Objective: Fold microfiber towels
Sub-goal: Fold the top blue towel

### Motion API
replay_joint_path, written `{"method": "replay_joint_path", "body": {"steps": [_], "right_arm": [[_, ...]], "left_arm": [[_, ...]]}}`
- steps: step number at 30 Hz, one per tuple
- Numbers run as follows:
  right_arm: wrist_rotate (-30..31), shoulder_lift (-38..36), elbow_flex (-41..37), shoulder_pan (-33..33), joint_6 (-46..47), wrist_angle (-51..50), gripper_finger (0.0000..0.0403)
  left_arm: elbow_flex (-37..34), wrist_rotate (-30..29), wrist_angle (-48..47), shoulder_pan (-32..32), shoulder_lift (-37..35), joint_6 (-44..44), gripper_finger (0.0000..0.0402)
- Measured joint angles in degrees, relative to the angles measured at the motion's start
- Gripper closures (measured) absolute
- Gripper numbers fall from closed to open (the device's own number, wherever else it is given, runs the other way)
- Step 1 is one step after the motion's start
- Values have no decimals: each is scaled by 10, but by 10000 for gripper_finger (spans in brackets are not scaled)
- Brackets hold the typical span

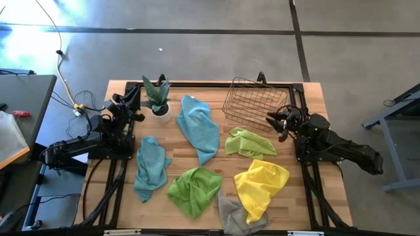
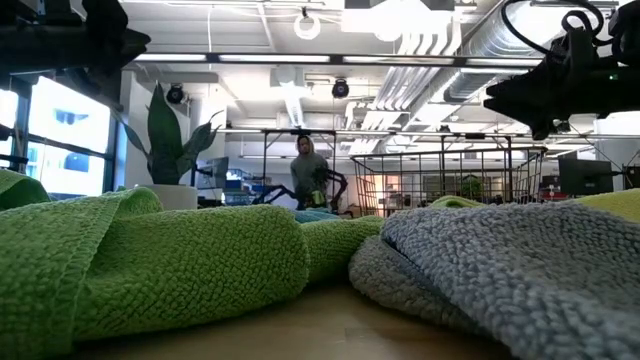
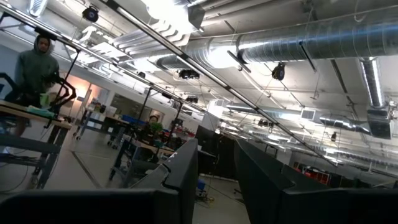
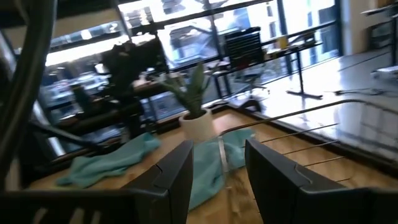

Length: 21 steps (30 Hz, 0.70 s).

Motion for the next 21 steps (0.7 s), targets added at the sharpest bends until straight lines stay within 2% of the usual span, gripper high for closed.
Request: {"method": "replay_joint_path", "body": {"steps": [7,15,21], "right_arm": [[-76,0,0,0,30,-6,265],[-77,0,0,20,29,-14,265],[-77,0,0,59,27,-10,265]], "left_arm": [[0,0,0,0,0,-11,307],[0,6,1,0,0,-68,307],[0,6,1,0,0,-66,307]]}}
